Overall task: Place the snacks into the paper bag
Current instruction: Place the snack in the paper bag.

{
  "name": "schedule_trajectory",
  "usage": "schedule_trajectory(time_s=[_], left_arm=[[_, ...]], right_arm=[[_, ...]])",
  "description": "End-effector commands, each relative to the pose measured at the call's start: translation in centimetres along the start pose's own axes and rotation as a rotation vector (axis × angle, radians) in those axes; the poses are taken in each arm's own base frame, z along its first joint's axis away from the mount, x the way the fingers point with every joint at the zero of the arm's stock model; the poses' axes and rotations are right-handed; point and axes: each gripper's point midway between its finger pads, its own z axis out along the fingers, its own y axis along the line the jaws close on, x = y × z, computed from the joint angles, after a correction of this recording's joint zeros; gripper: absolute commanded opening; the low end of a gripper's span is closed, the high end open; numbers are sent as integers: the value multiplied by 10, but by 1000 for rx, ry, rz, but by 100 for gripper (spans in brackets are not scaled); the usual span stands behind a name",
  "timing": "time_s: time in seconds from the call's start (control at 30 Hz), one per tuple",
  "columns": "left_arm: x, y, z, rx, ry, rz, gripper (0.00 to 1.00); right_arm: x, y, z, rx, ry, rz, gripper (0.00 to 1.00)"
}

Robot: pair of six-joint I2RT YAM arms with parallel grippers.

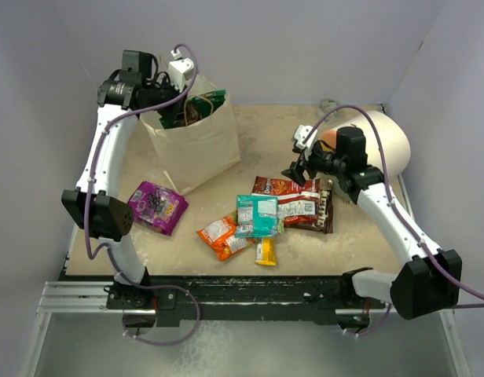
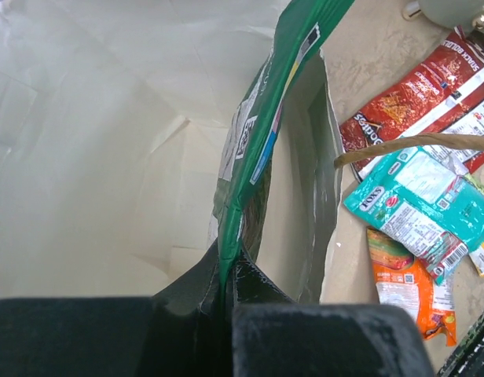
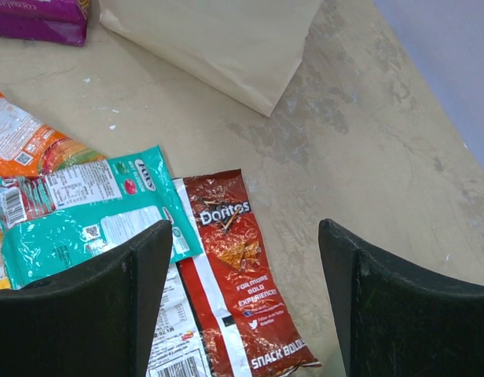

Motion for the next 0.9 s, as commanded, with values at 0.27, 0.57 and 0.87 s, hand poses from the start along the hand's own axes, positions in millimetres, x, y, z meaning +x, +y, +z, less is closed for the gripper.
schedule_trajectory(time_s=[0.27, 0.57, 0.87], left_arm=[[20, -17, 15, 134, 55, -16, 8], [35, -29, 19, 203, 93, -40, 7], [26, -31, 7, 185, 61, 11, 24]], right_arm=[[-5, 1, 2, -21, -23, -14, 78], [-8, 0, 0, -10, -29, -20, 78], [-9, -1, -1, -4, -29, -26, 78]])
